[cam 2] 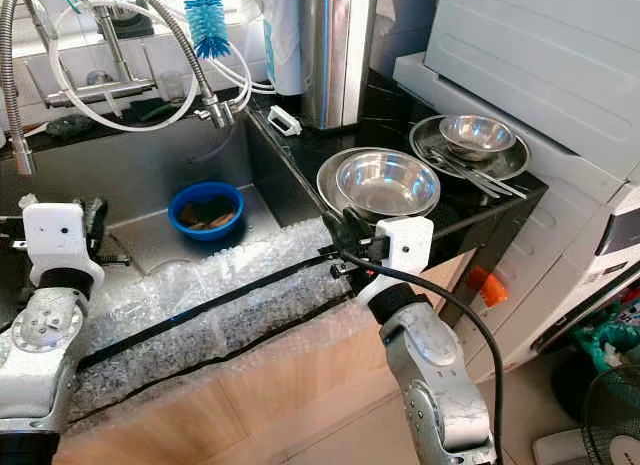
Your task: Kitchen organization
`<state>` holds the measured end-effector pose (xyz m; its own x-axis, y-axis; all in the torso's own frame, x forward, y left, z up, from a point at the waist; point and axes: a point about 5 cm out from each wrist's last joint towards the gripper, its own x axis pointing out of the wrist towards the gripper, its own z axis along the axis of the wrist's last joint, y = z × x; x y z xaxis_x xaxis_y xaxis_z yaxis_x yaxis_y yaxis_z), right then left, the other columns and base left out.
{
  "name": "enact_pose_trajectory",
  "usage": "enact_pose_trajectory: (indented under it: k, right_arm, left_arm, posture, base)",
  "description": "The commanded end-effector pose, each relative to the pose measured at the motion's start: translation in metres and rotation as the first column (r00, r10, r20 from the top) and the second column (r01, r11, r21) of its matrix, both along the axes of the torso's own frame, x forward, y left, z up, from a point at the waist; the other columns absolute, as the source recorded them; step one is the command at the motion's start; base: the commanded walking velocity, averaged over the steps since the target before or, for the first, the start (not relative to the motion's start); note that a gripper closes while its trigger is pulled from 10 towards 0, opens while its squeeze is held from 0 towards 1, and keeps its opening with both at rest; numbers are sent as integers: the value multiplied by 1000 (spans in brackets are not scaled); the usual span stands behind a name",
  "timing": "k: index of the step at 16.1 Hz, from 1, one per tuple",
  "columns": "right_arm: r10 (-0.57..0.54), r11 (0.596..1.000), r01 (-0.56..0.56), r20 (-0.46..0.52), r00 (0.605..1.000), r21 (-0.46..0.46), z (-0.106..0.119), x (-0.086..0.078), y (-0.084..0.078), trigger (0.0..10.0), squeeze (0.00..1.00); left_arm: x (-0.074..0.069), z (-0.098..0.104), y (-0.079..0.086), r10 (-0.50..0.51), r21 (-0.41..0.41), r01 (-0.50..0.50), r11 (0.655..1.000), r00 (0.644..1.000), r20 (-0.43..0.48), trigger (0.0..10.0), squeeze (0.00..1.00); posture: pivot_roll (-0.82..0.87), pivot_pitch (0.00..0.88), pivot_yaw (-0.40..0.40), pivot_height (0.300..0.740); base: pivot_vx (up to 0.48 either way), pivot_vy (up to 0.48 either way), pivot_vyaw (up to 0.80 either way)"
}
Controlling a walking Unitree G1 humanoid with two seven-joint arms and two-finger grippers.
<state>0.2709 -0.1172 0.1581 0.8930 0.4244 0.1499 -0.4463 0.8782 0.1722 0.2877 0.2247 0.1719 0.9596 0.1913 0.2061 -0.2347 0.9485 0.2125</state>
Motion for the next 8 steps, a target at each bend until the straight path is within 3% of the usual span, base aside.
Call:
enact_pose_trajectory:
  k: [1,8]
  right_arm:
    - [-13,1000,13,-1,1000,-2,-1,2,-2,10000,0]
    - [-15,1000,15,6,1000,-2,1,3,-2,10000,0]
  left_arm:
    - [0,-6,0,-6,-11,6,1000,999,-36,10000,1000]
    - [0,-1,-1,2,-37,-2,999,1000,-1,10000,980]
  posture:
    - [-38,0,10,740]
    - [-37,0,8,740]
  base:
    - [0,0,0]
    - [0,0,0]
